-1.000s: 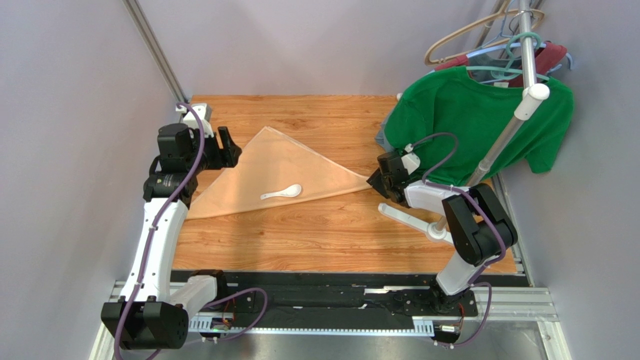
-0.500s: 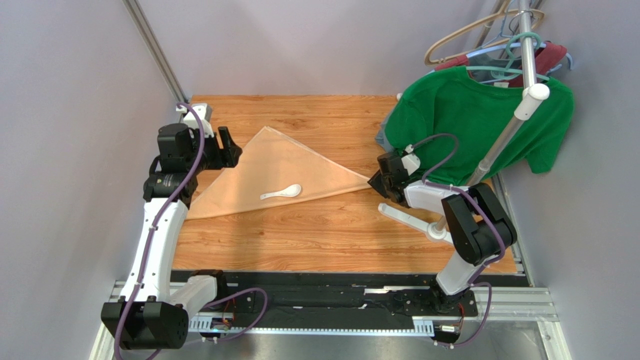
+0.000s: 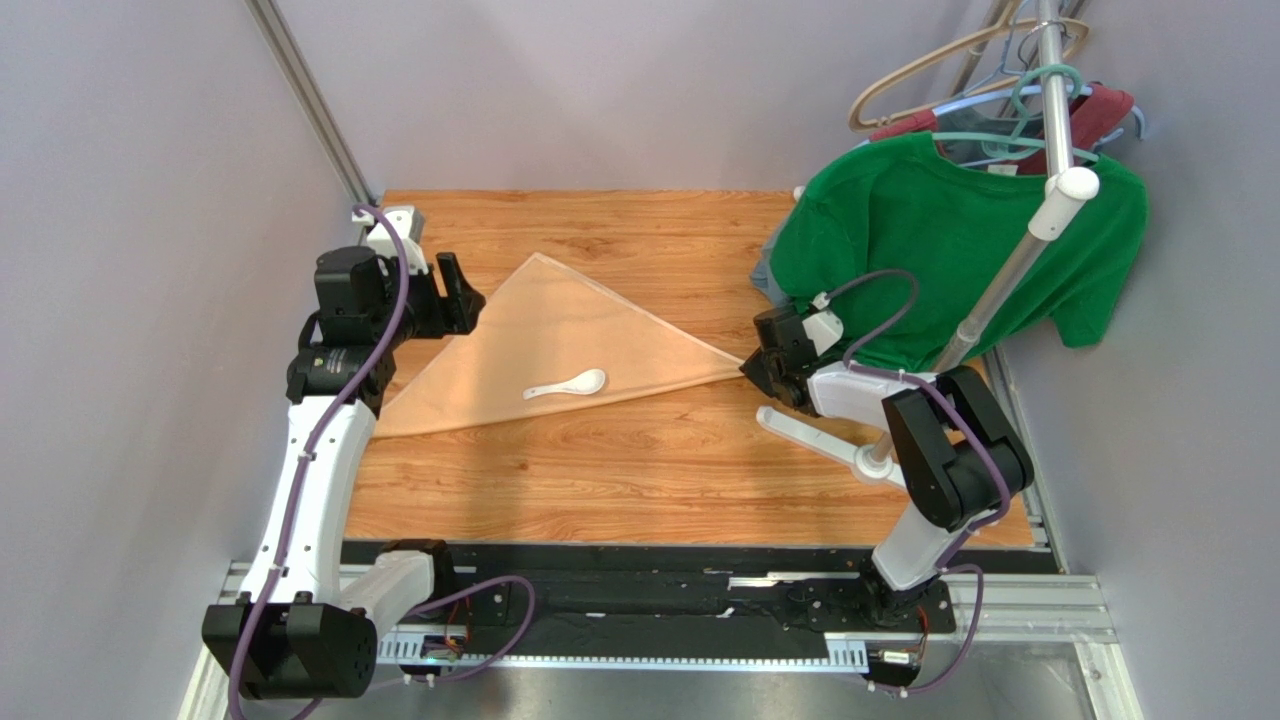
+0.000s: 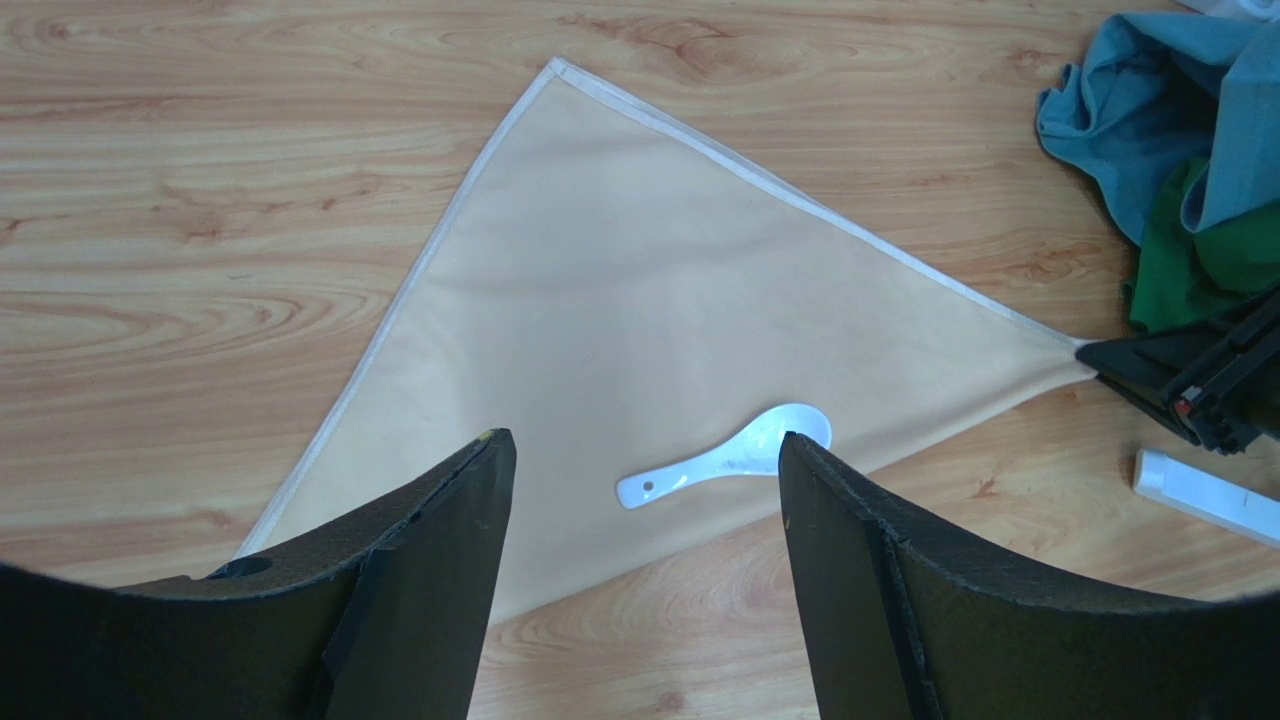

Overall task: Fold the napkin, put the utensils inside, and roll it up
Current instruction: Fold the napkin

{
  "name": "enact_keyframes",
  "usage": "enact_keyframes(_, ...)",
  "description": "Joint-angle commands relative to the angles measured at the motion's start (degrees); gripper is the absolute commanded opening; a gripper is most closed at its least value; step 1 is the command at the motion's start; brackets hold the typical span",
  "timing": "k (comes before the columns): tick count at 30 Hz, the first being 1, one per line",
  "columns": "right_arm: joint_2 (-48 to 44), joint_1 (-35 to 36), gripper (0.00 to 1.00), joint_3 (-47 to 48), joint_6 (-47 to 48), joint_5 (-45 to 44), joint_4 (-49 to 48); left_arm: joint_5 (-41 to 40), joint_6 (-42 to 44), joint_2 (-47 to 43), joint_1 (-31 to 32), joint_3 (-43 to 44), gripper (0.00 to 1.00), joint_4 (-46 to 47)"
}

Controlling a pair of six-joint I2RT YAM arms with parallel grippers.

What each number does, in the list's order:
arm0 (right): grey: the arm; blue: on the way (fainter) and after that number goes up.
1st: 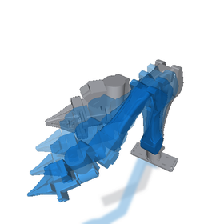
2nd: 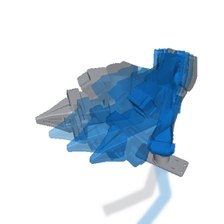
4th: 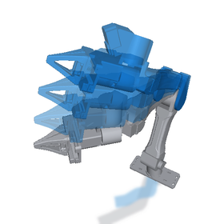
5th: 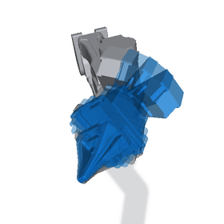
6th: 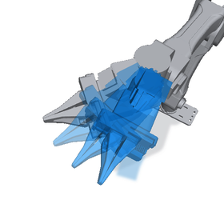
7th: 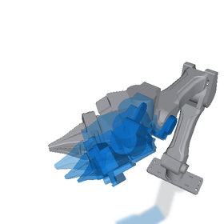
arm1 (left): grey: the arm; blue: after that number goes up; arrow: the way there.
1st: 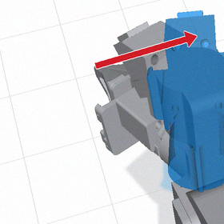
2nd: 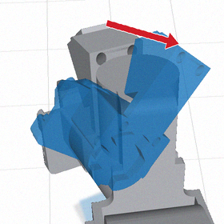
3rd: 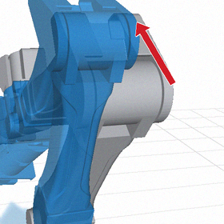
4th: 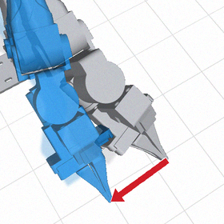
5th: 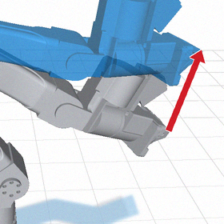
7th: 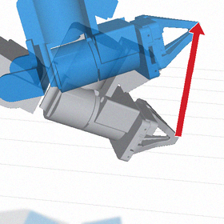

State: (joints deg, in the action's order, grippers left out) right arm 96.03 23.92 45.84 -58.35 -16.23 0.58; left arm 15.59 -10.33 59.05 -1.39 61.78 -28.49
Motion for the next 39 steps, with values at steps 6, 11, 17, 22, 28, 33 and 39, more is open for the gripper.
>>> enact_keyframes(6,-1.2,0.1,0.39,-1.5,1.3,-5.1,2.9,1.2,-0.9,-0.3,-0.3,0.6,0.74,2.0)
enact_keyframes(11,-0.8,0.1,0.42,-1.2,0.1,-2.6,2.7,1.3,-0.9,-0.4,-0.4,0.6,0.74,2.0)
enact_keyframes(17,-0.8,0.2,0.43,-2.2,-2.0,-2.6,3.1,1.5,-0.9,-0.4,-0.3,0.6,0.74,2.0)
enact_keyframes(22,-1.0,0.1,0.37,-4.1,-3.3,-3.2,1.8,1.7,-1.0,-0.3,-0.3,0.6,0.74,2.2)
enact_keyframes(28,-0.3,0.1,0.29,-4.1,-2.7,-4.5,1.5,1.7,-1.0,-0.4,-0.4,0.5,0.74,2.2)
enact_keyframes(33,0.2,0.2,0.24,-3.7,-1.7,-6.2,1.3,2.3,-0.9,-0.3,-0.3,0.5,0.74,2.4)
enact_keyframes(39,-0.6,-0.1,0.14,-3.5,-0.7,-9.2,2.0,3.3,-0.9,-0.6,-0.3,0.4,0.74,2.9)
